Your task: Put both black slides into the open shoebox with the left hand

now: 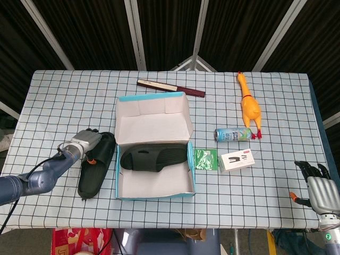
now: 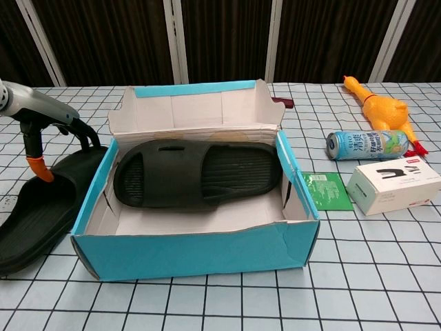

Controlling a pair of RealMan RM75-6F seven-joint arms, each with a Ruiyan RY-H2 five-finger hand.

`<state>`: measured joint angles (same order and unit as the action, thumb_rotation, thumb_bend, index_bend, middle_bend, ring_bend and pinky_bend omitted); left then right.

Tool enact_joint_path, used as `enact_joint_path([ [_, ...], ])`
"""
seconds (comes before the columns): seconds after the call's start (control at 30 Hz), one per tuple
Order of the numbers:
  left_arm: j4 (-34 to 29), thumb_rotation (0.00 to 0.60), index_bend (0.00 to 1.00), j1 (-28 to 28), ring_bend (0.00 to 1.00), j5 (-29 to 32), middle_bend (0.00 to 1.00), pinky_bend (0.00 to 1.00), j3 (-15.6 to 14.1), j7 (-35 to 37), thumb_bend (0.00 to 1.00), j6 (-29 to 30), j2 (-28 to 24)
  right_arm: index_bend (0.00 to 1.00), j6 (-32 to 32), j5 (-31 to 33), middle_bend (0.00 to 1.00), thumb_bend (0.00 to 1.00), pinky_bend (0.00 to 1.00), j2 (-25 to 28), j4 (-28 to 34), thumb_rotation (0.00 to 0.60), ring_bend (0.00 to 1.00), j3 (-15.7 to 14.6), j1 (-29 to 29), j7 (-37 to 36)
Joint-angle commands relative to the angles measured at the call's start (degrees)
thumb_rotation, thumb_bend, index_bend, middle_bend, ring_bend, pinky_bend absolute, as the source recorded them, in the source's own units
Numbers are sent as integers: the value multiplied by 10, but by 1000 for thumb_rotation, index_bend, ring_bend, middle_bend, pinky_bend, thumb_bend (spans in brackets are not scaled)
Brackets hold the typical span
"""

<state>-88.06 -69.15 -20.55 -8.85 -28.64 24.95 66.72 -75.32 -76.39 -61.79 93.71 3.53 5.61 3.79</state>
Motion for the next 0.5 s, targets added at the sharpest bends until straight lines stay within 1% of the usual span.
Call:
enact_joint_path([
  [0.03,3,600,132,-5,0,-5,144,12,-9,5,296,7,4,177,1,0,161,227,78,0,0,600,201,0,0,0],
  [0.2,8,600,148,-13,0,-12,161,12,-25,14,311,23,14,178,2,1,161,227,78,0,1,600,201,-1,1,1],
  [0.5,8,600,166,-24,0,-23,189,12,-37,31,325,39,22,178,7,7,161,227,78,-1,1,600,201,0,3,6],
])
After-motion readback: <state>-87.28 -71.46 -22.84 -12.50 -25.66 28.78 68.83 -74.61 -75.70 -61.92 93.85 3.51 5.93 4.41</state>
